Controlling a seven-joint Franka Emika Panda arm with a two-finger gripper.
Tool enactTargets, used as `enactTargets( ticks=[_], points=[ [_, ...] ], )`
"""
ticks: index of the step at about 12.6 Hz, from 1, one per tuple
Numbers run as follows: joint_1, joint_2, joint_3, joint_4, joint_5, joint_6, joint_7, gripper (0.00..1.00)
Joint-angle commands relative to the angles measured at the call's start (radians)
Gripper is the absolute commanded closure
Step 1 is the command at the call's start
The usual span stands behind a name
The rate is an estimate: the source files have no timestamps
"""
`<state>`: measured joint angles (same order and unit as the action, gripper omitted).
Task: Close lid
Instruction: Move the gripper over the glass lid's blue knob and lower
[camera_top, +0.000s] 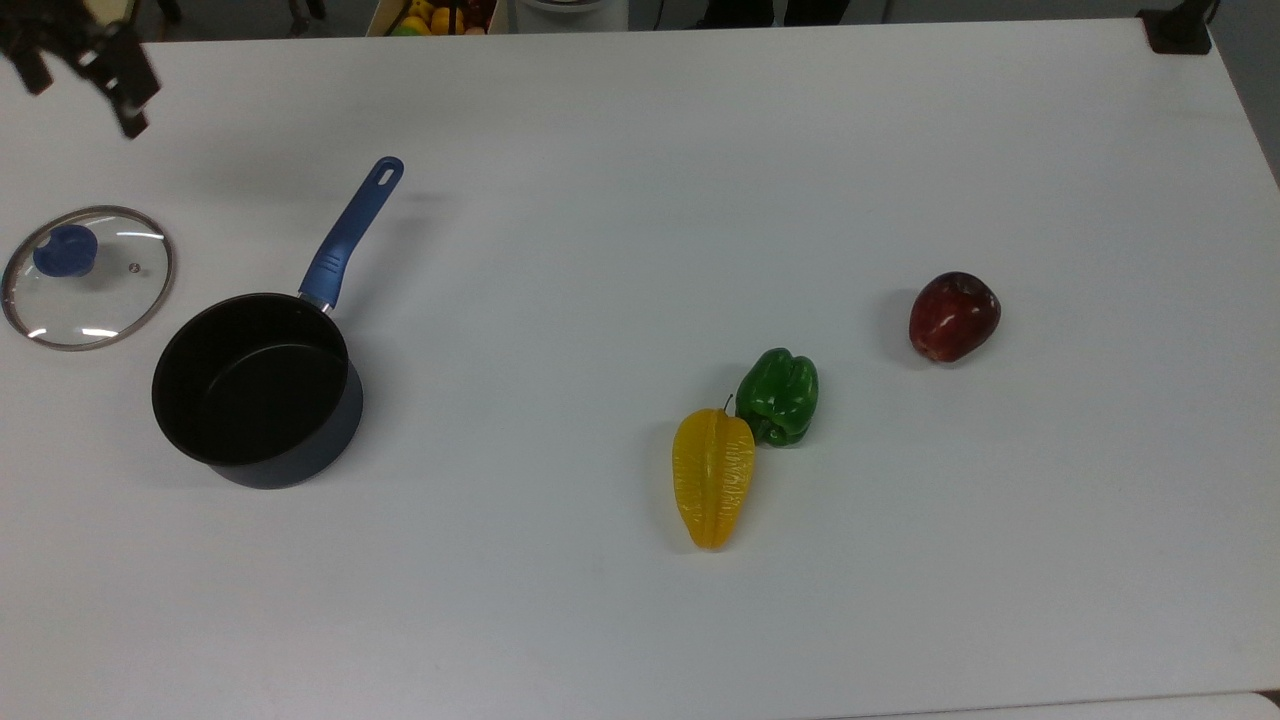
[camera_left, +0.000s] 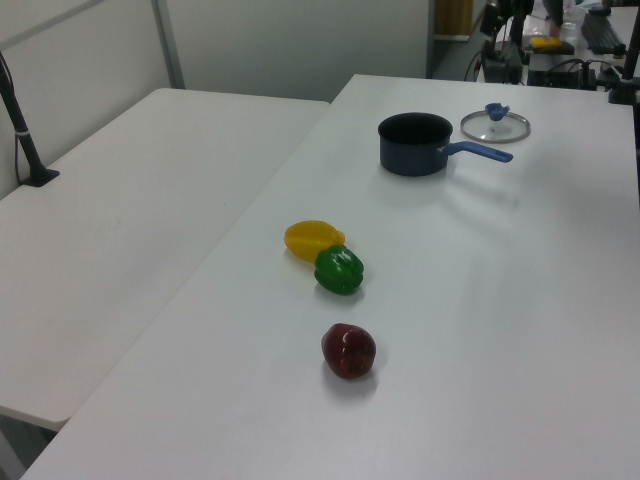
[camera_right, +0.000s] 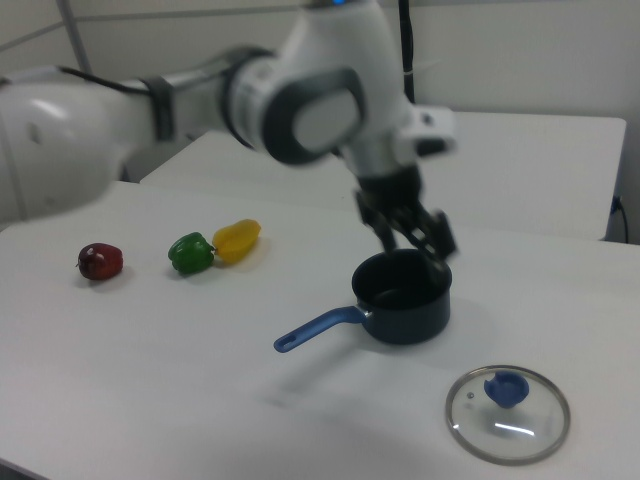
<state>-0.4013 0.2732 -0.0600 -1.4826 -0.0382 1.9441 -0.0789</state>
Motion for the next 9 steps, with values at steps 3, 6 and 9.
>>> enactTargets(
  ticks=[3,6,9],
  points=[
    [-0.086,0.158,0.006,0.025,0.0,0.099,-0.177,0.0],
    [-0.109,0.216,0.006,0.024,0.004,0.186,-0.211,0.0],
    [-0.126,0.271,0.008,0.024,0.004,0.277,-0.216,0.0]
  ],
)
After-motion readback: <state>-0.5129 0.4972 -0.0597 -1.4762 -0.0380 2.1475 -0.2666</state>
